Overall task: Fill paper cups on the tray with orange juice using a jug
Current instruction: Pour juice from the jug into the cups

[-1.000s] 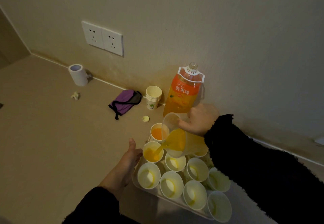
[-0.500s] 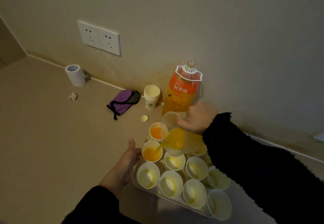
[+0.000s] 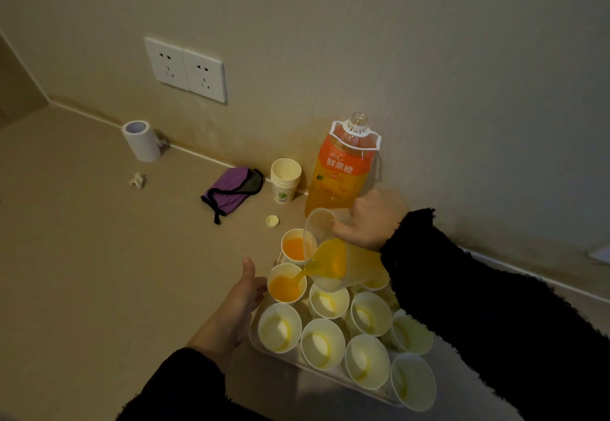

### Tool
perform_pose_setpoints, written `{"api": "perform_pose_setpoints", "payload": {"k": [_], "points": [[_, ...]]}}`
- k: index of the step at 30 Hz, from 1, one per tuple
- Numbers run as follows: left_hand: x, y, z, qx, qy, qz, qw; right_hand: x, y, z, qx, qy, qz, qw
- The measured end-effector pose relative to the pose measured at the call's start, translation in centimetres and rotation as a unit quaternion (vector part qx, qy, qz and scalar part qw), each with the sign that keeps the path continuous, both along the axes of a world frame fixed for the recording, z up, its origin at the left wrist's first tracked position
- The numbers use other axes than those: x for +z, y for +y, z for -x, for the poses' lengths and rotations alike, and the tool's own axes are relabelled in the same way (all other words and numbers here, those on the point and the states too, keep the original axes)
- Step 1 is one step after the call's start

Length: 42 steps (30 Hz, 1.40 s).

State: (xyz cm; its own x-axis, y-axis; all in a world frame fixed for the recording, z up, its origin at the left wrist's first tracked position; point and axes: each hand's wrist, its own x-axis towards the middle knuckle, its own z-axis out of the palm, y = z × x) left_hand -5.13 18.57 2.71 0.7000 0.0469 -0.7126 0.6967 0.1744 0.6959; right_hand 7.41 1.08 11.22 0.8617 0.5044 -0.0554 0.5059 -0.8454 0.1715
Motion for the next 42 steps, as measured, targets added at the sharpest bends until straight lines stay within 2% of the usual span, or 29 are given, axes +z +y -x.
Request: {"api": "perform_pose_setpoints", "payload": {"k": [42], "points": [[-0.8, 0.4, 0.2, 0.009, 0.006, 0.016, 1.0, 0.3, 1.1, 0.8, 0.001, -0.004, 0.007, 1.0]]}}
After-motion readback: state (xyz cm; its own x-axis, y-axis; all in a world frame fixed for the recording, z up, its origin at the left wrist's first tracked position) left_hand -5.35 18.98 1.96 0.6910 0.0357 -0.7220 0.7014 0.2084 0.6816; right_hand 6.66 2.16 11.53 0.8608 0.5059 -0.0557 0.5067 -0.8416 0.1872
